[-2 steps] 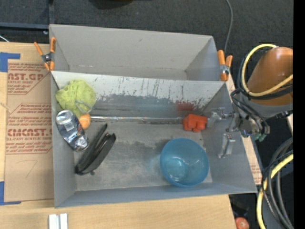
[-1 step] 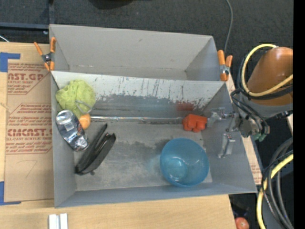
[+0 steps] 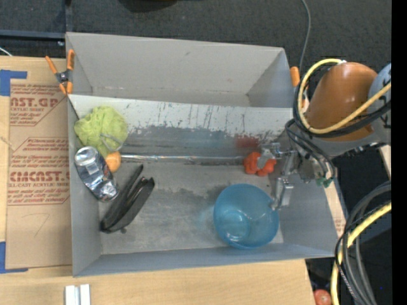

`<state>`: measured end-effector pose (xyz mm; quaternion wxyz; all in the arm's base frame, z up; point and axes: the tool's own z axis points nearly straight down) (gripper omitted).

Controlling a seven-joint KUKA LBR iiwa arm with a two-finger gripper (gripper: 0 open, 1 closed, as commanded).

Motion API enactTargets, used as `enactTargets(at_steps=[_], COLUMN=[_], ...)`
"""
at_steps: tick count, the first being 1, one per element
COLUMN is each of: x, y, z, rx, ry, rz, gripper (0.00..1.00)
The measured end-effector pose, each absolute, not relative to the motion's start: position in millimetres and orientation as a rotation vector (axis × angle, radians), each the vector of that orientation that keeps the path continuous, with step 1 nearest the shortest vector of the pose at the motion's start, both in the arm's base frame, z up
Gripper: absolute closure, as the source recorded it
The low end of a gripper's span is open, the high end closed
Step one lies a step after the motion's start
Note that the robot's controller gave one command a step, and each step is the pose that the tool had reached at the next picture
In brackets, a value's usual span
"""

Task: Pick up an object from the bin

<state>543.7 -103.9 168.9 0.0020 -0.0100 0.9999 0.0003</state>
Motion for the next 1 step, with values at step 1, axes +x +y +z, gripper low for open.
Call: enactTargets(at_steps=[1], x=[571.1], y=[-53.4], z=[155.9], rx=[0.005], ry=[3.136], rz=[-0.001], gripper=[0.00])
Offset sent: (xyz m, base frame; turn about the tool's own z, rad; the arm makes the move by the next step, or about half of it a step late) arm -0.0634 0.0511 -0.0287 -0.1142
